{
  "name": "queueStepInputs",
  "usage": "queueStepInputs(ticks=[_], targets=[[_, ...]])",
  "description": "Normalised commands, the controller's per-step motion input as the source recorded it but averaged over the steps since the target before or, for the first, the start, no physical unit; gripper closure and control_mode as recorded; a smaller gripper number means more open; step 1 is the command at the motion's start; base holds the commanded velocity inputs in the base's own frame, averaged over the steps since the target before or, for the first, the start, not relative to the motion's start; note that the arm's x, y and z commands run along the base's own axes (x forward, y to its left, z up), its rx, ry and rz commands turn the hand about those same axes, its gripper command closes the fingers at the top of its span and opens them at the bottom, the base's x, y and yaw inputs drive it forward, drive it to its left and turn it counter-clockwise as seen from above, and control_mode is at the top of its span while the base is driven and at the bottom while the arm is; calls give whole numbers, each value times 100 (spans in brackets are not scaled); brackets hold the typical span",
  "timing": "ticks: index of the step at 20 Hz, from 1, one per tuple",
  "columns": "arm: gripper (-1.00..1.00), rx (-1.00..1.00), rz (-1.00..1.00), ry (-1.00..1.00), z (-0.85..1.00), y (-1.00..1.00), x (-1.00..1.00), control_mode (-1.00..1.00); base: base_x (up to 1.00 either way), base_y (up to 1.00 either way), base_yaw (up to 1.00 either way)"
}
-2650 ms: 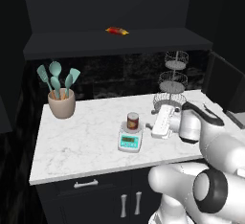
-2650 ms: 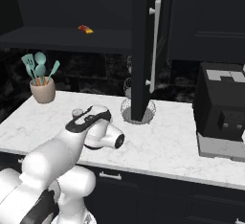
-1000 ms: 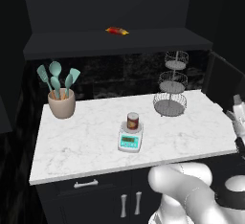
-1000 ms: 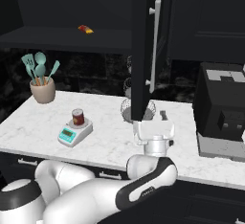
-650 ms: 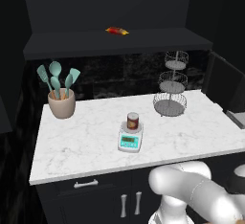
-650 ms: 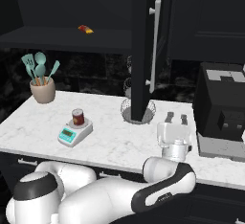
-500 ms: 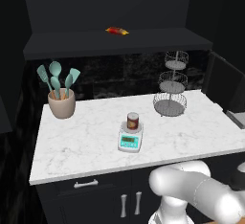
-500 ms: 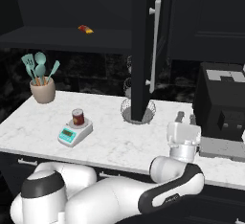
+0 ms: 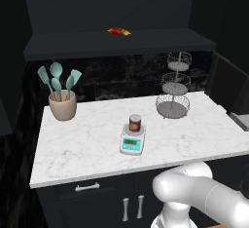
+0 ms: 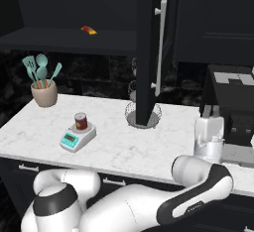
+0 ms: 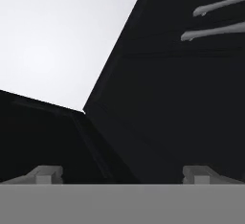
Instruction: Pick the canned food and place it on the digital scale for weighing, and close the cabinet.
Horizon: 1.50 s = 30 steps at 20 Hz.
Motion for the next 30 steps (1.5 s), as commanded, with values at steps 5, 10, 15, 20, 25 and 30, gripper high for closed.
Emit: queueStepInputs(ticks=[5,10,15,20,25,30], targets=[[-100,-5,24,-19,95,10,-2,-100,0,0,0],[-100,-15,31,-21,90,42,-4,-100,0,0,0],[-100,-27,40,-19,39,88,-23,-100,0,0,0],[-100,-40,43,-11,2,100,-30,-100,0,0,0],[-100,-46,22,-1,23,100,-5,-100,0,0,0],[-100,-46,-7,4,5,100,23,-100,0,0,0]])
